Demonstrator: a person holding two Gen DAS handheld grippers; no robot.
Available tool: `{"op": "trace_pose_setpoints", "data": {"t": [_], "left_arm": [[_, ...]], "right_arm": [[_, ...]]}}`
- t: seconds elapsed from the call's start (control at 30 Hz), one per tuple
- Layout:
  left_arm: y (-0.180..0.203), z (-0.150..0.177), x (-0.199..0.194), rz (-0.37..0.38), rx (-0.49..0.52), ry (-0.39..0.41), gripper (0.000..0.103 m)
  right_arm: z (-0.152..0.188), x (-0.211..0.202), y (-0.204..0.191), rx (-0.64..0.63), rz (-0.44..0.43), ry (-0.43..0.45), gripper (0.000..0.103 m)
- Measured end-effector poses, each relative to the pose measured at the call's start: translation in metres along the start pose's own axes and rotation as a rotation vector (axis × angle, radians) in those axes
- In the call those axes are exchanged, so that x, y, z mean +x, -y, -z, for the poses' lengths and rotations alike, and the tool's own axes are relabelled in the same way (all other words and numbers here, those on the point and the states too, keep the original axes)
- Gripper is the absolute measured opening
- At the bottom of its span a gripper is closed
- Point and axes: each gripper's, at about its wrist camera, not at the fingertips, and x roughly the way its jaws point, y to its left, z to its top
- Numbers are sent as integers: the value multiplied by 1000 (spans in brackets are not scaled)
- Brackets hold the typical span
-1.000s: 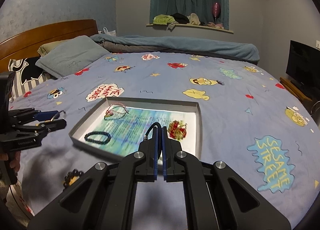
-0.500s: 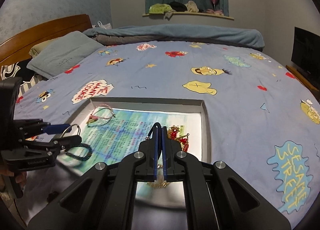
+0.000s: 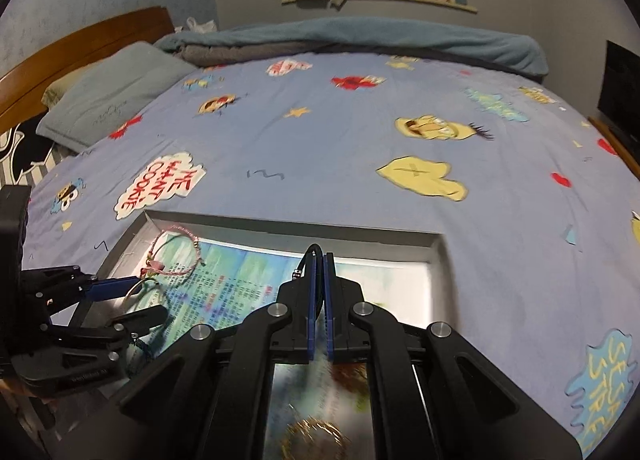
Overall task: Organize jewelry
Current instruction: 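Carry both held pieces into the grey box and open both tools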
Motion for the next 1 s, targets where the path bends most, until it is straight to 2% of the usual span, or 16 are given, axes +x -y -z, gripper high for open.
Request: {"op": "trace_pose_setpoints", "data": {"t": [0.27,0.47,0.6,0.67,0.77,0.87,1.0], "left_arm": [[1,-4,9,-10,17,-11,47],[-1,-4,10,-11,18,-11,50],[-1,-3,9,-11,18,-12,52],[-2,-3,8,-11,15,-13,53],[-1,-2,7,-20,16,-12,54],[-1,-1,2,-24,12,-1,59],[1,1,-12,-28,14,26,69]], "right_arm": [[-2,18,-20,-74,4,-70,3],[-2,21,-19,-72,7,-89,5],[-1,18,-17,-58,9,-81,20],[-1,16,-16,-56,13,-77,20],[-1,12,-14,-48,21,-69,31],[-1,6,-10,-31,22,-61,36],[2,-8,-4,-11,28,-39,55]]}}
